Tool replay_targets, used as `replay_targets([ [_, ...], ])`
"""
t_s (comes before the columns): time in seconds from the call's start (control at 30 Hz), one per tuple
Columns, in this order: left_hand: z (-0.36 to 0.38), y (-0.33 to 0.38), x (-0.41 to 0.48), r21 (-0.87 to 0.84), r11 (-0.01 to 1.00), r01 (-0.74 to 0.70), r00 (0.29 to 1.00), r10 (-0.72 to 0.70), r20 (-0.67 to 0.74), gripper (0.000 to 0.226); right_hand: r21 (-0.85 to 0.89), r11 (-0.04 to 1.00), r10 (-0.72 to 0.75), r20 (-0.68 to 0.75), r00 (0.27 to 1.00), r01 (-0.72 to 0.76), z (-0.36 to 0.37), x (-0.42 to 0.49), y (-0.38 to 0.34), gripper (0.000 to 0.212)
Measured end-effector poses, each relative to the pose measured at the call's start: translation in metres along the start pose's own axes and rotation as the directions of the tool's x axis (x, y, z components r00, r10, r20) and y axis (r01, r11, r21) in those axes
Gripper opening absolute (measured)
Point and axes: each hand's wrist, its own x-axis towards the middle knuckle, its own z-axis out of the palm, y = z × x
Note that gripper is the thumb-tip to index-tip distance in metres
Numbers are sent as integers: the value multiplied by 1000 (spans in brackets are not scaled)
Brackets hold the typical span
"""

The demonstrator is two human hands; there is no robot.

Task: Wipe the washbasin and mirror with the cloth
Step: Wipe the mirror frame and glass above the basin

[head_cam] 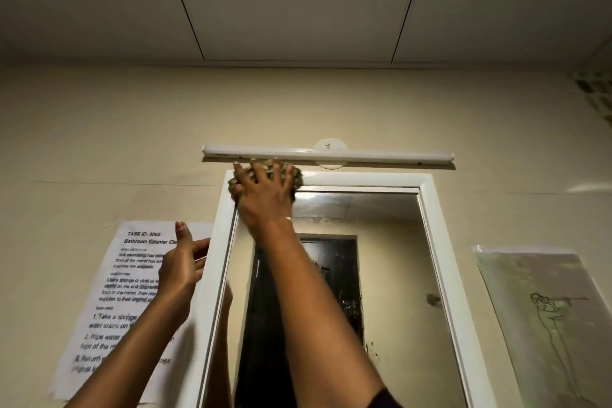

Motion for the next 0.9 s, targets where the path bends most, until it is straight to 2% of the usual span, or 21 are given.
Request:
replay_targets([
  [0.13, -6, -4, -4, -94, 995, 20, 997, -12, 78, 77, -19, 989, -145, 32, 989, 146, 11, -5, -19, 55],
  [0.27, -7, -8, -9, -99, 995, 27, 993, -16, 115, 72, -76, 967, -242, 32, 970, 243, 13, -33, 3, 51],
  [0.4, -11, -10, -16, -45, 999, 14, 991, -7, 136, 63, -123, 992, -35, -35, 999, 30, -4, -61, 59, 50],
  [0.5, -15, -11, -21, -46, 999, 13, 988, -5, 155, 61, -168, 964, 188, -120, 975, -206, -23, -84, 108, 53],
  [0.63, -17, -9, -23, -47, 998, 47, 984, -38, 174, 63, -94, 822, 523, -266, 809, -562, -50, -124, 155, 57],
  [0.83, -24, -6, -25, -82, 991, 109, 963, -85, 255, 72, 19, 673, 710, -297, 638, -740, -31, -134, 120, 58],
  [0.9, -24, -5, -25, -111, 987, 113, 961, -80, 266, 73, 54, 663, 728, -277, 627, -747, -23, -122, 104, 58],
])
